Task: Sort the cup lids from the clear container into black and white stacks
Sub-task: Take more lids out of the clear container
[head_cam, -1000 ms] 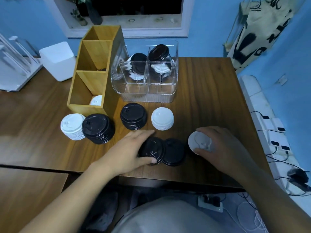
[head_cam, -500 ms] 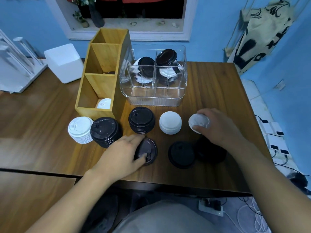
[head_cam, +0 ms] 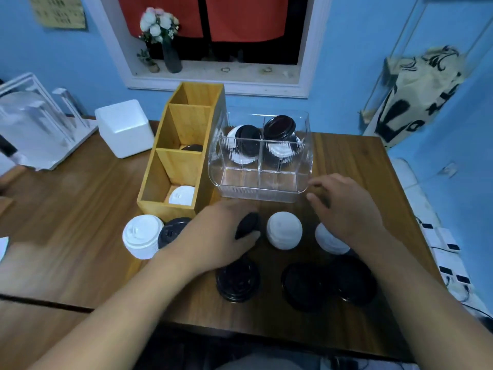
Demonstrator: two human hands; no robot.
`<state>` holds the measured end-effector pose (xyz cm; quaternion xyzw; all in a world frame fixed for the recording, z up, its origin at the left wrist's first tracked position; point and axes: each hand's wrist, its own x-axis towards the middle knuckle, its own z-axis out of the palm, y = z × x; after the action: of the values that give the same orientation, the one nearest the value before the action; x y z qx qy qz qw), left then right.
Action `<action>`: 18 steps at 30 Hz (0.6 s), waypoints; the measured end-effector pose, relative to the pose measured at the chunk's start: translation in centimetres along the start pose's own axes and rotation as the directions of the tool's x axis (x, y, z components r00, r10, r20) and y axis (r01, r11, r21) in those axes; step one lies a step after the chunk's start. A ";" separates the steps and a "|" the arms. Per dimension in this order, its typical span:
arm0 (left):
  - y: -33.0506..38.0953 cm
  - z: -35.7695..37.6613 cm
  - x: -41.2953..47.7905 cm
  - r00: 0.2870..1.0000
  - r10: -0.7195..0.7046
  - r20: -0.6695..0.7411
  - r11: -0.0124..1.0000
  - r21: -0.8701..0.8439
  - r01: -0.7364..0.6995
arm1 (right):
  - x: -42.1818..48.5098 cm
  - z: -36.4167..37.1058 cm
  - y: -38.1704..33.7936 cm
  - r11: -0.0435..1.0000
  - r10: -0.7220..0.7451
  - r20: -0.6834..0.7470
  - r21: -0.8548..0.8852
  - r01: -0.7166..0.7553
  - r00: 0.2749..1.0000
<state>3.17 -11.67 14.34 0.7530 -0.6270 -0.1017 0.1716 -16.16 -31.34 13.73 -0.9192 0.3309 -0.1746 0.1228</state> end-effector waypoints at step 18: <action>-9.9 -6.6 27.4 0.932 -0.148 0.332 0.913 0.408 0.000 | 23.4 2.8 -1.6 0.984 0.106 0.266 -0.167 -0.063 0.958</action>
<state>19.89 -36.08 18.33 0.7647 -0.6256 -0.1118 -0.1069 2.70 -45.06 17.33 -0.9263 0.3626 -0.0140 0.1019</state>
